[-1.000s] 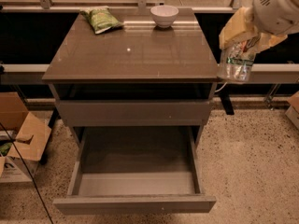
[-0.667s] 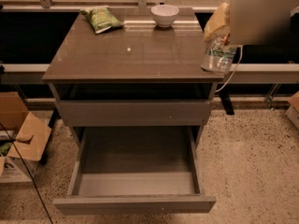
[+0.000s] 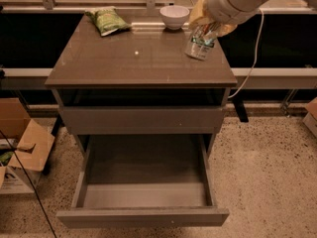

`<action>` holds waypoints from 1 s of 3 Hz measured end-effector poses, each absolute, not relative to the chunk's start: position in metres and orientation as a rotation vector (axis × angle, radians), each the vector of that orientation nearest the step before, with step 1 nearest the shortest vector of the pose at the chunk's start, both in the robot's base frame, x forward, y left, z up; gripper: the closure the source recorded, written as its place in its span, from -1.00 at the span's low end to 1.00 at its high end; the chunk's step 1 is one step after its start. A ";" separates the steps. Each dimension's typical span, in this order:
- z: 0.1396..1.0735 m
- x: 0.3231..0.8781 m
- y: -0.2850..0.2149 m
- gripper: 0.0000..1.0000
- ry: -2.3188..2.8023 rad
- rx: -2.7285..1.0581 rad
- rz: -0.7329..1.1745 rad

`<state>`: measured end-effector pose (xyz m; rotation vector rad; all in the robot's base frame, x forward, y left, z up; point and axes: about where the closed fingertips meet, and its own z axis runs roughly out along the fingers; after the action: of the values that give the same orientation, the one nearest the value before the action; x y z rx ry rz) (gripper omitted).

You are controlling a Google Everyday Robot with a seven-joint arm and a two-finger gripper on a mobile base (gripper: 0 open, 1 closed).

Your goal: Pick 7up can from middle drawer and place on counter

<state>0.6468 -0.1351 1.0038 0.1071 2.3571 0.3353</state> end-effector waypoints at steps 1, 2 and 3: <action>0.998 0.687 -0.110 1.00 2.293 0.071 0.358; 0.986 0.716 -0.091 1.00 2.264 -0.003 0.351; 0.978 0.732 -0.081 1.00 2.229 -0.069 0.333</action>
Offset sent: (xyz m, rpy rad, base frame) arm 0.1039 0.0653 -0.0315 -0.0490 -0.1529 0.1344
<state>0.7320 -0.0805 0.9780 -0.0694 2.2289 0.3332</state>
